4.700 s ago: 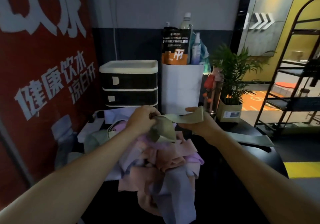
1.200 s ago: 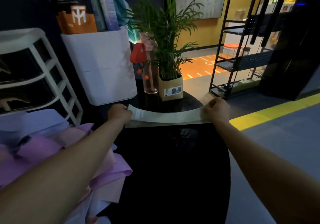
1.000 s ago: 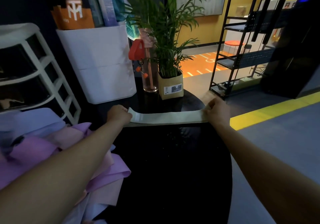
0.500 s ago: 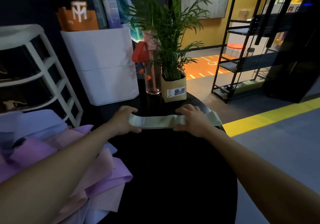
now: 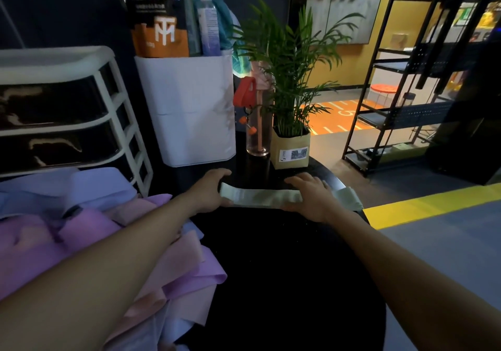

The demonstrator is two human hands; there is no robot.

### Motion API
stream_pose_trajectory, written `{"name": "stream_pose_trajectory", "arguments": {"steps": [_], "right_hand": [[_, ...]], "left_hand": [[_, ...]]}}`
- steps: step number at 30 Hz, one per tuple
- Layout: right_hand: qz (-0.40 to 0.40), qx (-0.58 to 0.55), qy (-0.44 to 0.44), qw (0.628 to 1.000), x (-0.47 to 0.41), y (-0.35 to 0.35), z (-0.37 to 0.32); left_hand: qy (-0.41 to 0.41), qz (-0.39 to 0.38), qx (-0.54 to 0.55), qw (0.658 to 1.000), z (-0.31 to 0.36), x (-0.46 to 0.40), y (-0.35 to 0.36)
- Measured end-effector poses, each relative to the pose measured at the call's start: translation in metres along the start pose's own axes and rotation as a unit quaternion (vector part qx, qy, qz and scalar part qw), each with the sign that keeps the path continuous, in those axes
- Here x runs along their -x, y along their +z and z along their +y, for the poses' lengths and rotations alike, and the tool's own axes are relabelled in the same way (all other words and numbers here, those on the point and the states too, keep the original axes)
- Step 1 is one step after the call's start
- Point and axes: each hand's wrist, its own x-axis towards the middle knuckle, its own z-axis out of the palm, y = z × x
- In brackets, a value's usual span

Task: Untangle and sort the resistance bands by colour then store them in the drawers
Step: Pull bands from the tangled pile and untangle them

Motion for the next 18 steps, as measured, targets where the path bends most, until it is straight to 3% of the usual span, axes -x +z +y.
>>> {"name": "stream_pose_trajectory", "arguments": {"steps": [8, 18], "right_hand": [[0.138, -0.078, -0.120, 0.980, 0.019, -0.031, -0.096], [0.114, -0.134, -0.248, 0.953, 0.066, -0.026, -0.254]], "left_hand": [[0.081, 0.132, 0.038, 0.987, 0.031, 0.048, -0.065], [0.024, 0.252, 0.003, 0.967, -0.025, 0.190, -0.145]]}}
